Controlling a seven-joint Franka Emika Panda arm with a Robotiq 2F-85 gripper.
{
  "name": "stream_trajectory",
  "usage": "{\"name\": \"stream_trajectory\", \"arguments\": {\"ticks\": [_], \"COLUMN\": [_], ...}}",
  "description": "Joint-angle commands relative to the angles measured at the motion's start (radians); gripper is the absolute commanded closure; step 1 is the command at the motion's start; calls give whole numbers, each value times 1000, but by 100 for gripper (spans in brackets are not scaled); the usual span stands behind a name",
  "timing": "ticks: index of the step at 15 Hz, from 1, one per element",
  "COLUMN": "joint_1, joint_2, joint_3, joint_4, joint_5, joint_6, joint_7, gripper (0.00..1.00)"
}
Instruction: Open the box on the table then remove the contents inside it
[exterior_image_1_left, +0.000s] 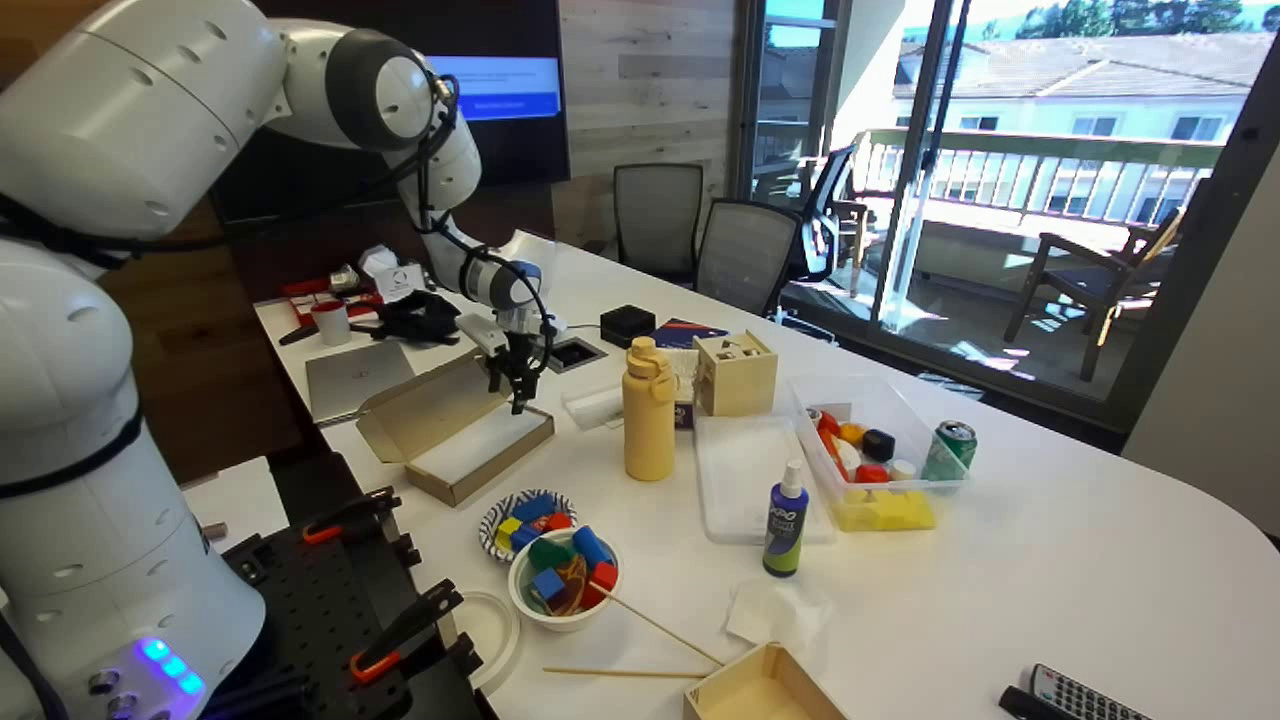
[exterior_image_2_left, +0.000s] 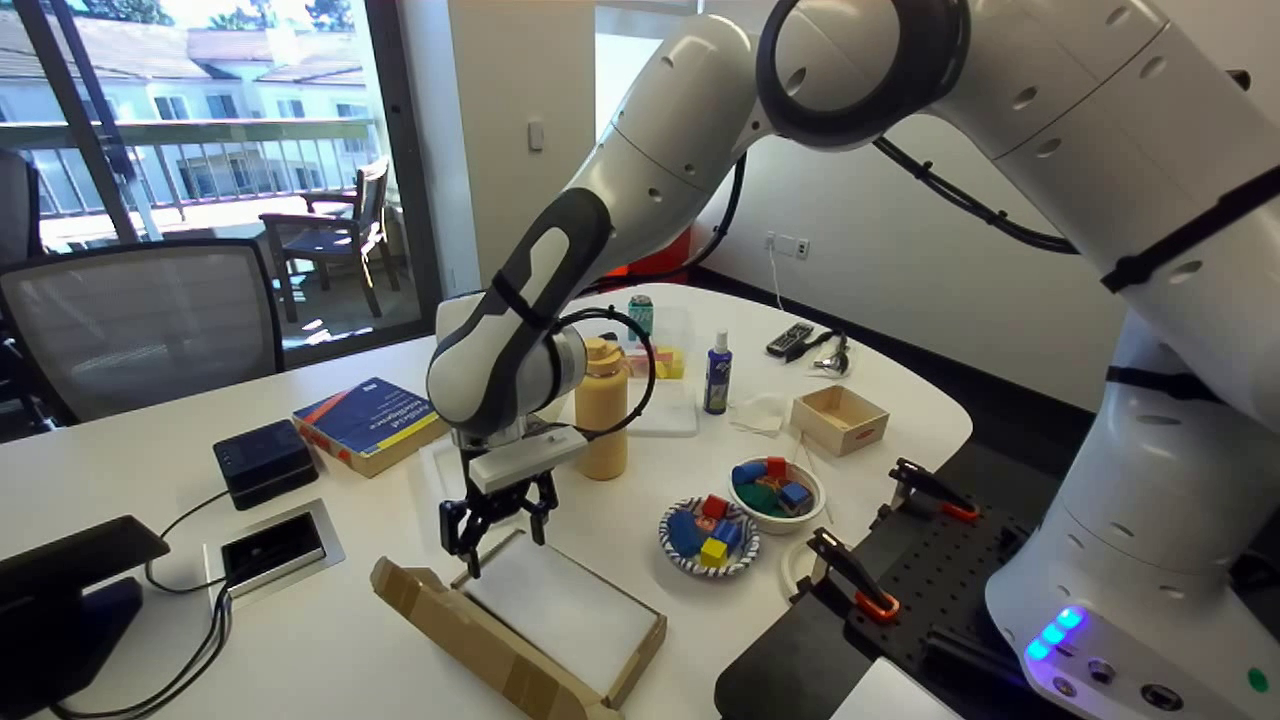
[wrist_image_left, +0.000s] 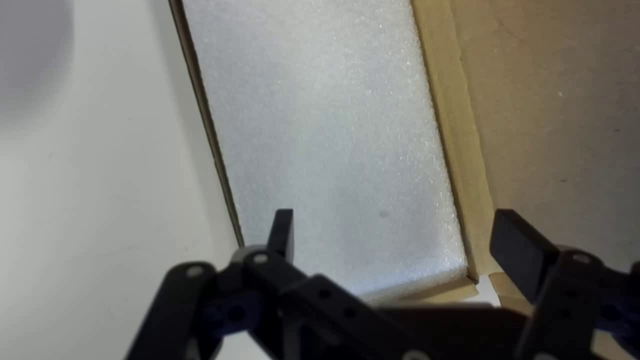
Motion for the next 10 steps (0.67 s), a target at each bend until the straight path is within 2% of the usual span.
{"name": "stream_trajectory", "arguments": {"ticks": [1,10], "joint_1": [45,104], "joint_2": [54,143], "joint_3": [-29,-59], "joint_4": [87,204], "joint_5": [-44,-107], "joint_6": [-86,-153], "joint_7": [39,64], "gripper": [0,0]}}
